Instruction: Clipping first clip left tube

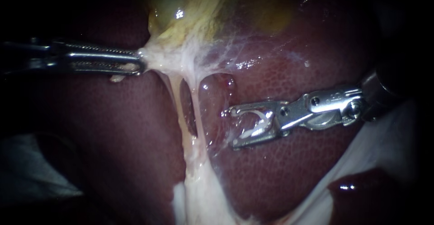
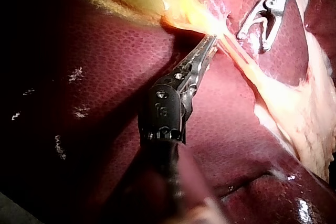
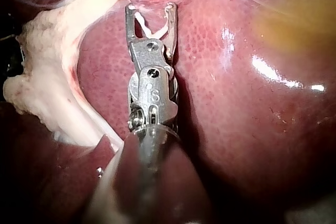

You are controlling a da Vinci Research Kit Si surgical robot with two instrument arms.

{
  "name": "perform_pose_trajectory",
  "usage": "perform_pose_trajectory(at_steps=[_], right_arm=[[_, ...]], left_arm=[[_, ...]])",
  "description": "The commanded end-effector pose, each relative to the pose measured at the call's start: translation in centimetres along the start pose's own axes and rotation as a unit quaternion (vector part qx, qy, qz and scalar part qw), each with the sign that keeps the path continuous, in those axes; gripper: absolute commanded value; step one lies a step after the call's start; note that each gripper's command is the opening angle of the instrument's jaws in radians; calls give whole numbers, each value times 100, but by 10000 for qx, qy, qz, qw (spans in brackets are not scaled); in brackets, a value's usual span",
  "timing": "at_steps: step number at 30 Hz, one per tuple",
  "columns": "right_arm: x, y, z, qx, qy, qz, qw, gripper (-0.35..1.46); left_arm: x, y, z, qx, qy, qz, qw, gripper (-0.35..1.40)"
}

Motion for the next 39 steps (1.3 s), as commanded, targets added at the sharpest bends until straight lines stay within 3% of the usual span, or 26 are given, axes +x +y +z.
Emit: perform_pose_trajectory(at_steps=[1,8,16,29,34,39], right_arm=[[1,-1,0,1,1,-2,10000,45],[16,-13,-2,42,29,5,10000,45],[53,-34,-3,109,92,69,9999,45],[98,-59,42,118,148,440,9989,46],[98,-55,53,90,145,523,9985,47],[81,-45,61,61,132,584,9982,48]], left_arm=[[0,0,0,0,0,0,10000,-35],[0,-1,0,-1,0,2,10000,-35],[-1,-1,0,-3,-1,3,10000,-35],[-1,-1,2,3,1,4,10000,-35],[-2,-1,3,7,2,6,10000,-35],[-2,-1,3,11,3,7,10000,-35]])
